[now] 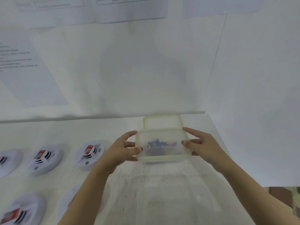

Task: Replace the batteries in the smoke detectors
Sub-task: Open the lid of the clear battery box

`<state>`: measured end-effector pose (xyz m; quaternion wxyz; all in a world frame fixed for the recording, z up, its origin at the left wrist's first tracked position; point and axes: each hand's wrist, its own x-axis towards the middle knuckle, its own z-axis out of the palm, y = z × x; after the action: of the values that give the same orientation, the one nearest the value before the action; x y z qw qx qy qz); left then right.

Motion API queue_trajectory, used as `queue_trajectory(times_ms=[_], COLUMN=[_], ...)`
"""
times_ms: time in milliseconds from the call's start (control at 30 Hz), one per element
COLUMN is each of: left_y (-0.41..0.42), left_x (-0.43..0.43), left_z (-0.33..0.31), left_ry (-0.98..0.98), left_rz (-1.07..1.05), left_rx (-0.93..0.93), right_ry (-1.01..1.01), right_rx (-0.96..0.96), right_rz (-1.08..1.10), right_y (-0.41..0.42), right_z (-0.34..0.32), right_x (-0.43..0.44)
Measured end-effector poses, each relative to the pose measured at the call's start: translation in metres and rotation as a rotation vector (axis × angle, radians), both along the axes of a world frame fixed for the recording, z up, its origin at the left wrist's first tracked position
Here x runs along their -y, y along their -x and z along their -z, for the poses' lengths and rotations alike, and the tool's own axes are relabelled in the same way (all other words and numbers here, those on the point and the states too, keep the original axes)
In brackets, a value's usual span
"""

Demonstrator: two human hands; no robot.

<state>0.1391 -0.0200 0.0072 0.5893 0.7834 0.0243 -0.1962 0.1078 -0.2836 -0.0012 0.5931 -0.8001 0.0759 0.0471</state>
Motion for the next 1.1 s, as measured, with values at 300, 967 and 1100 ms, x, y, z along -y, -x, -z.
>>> queue_trajectory(times_ms=[300, 967, 1100], left_y=[0.019, 0.002, 0.008], left_x=[0.005, 0.004, 0.009], left_z=[0.009, 0.011, 0.017], left_ry=[0.088, -0.075, -0.152], left_rz=[0.020, 0.233, 0.193], left_rx=[-0.001, 0.290, 0.374], right_ry=[-0.284, 0.174, 0.302], right_rx=[-0.123, -0.393, -0.477], right_rz=[-0.025, -0.235, -0.261], right_y=[0.018, 0.010, 0.004], right_z=[0.003, -0.047, -0.050], right_x=[0.008, 0.013, 0.012])
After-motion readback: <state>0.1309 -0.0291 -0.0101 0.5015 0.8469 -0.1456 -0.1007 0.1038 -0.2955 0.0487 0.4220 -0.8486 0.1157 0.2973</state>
